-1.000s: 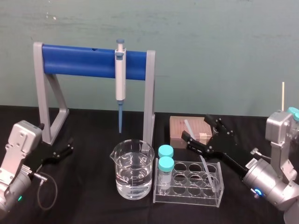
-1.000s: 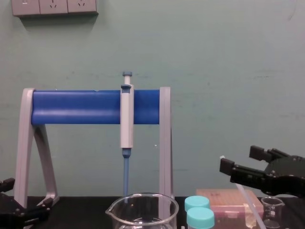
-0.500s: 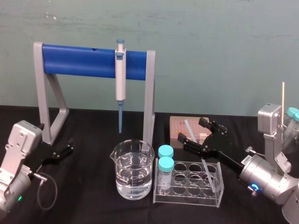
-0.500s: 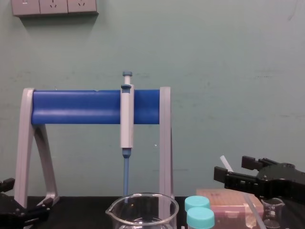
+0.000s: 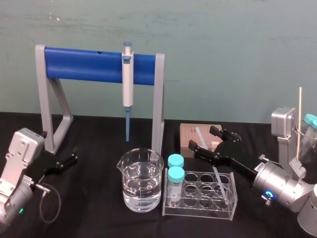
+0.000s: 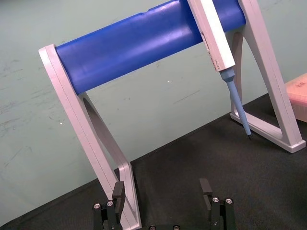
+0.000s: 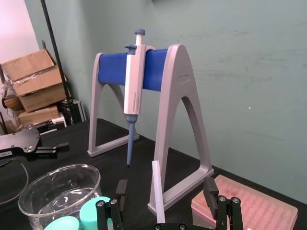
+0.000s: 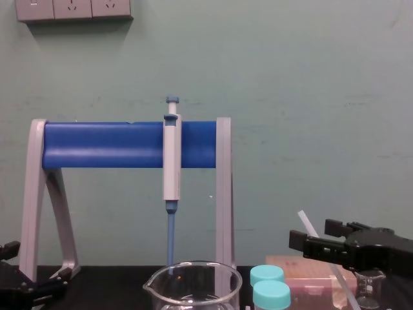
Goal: Pick up the stirring rod with one hand, then place it down.
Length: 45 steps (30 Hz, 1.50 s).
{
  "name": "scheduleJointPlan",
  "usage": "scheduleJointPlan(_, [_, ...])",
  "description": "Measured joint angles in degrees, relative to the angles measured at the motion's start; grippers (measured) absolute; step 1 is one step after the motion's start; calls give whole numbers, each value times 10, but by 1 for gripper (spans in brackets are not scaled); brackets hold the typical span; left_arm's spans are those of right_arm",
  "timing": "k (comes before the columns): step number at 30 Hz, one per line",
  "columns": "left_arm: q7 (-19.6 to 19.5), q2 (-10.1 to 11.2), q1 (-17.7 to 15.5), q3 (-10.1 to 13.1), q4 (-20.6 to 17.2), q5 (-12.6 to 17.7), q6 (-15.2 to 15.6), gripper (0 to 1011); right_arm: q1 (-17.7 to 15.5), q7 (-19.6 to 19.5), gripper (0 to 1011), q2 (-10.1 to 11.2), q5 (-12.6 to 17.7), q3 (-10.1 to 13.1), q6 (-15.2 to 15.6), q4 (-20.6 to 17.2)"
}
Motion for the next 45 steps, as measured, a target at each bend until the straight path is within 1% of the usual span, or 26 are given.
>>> scheduleJointPlan(10, [0, 0, 0, 0, 0, 0, 0, 1000, 9, 8, 1003, -4, -1, 0, 22, 14])
scheduleJointPlan(15, [0, 0, 0, 0, 0, 0, 0, 1000, 10, 9, 1003, -5, -3, -1, 26, 16])
scheduleJointPlan(20, [0, 0, 0, 0, 0, 0, 0, 1001, 10, 8, 1003, -6, -8, -1, 18, 17])
scheduleJointPlan(38, [0, 0, 0, 0, 0, 0, 0, 1000, 9, 7, 1003, -5, -8, -1, 20, 16])
scheduleJointPlan(41, [0, 0, 0, 0, 0, 0, 0, 1000, 9, 7, 965, -5, -7, -1, 20, 16])
scheduleJointPlan(43, [0, 0, 0, 0, 0, 0, 0, 1000, 9, 7, 908, -5, -7, -1, 20, 16])
scheduleJointPlan(44, [0, 0, 0, 0, 0, 0, 0, 1000, 9, 7, 908, -5, -7, -1, 20, 16])
scheduleJointPlan(45, [0, 0, 0, 0, 0, 0, 0, 1000, 9, 7, 875, -5, -7, -1, 20, 16])
